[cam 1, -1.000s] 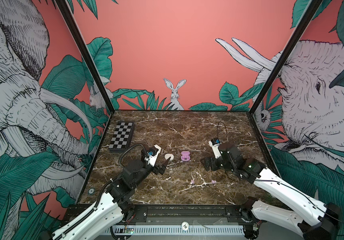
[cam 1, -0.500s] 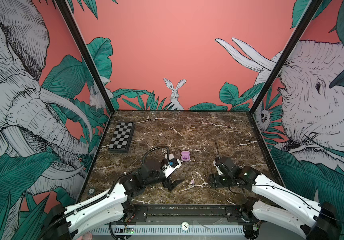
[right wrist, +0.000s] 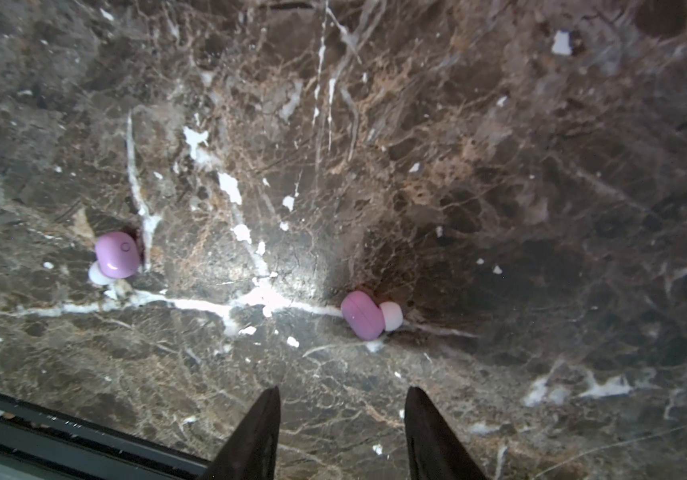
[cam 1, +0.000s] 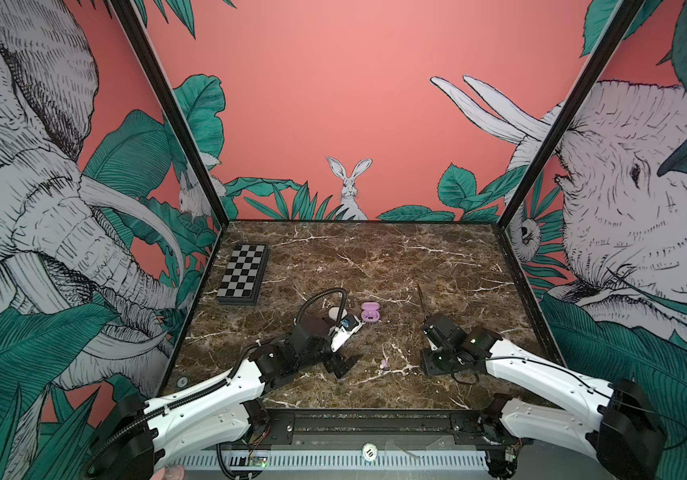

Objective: Insert the wireless bluetooth earbuds into the charging case
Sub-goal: 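Lower the open right gripper over one pink earbud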

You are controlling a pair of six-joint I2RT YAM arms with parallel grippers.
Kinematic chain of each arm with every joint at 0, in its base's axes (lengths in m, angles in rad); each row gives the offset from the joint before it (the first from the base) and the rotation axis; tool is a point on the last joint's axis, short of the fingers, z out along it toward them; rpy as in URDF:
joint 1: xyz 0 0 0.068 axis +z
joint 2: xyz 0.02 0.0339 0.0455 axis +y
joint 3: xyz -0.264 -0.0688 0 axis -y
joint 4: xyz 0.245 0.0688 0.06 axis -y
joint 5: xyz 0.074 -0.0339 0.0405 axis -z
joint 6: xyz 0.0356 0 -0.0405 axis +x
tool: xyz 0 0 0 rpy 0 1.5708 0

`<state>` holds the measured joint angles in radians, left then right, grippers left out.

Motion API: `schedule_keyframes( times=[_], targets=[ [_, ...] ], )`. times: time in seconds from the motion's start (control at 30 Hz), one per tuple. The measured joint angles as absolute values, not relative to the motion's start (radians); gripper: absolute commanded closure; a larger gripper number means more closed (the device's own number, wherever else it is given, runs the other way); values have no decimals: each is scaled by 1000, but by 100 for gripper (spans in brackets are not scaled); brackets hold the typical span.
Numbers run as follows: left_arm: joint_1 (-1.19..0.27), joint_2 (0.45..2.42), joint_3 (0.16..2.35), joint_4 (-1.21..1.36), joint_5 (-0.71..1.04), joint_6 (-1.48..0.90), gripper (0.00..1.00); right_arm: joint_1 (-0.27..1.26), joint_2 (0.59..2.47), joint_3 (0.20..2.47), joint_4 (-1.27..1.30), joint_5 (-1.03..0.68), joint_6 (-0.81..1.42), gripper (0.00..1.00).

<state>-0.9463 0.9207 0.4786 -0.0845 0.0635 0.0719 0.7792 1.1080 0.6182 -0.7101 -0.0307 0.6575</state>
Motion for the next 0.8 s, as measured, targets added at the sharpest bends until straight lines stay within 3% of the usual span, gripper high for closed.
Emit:
schedule_keyframes(
  times=[0.8],
  targets=[
    [-946,914,479,-84,14,92,1,779,1247,639,-643,17,593,70]
  ],
)
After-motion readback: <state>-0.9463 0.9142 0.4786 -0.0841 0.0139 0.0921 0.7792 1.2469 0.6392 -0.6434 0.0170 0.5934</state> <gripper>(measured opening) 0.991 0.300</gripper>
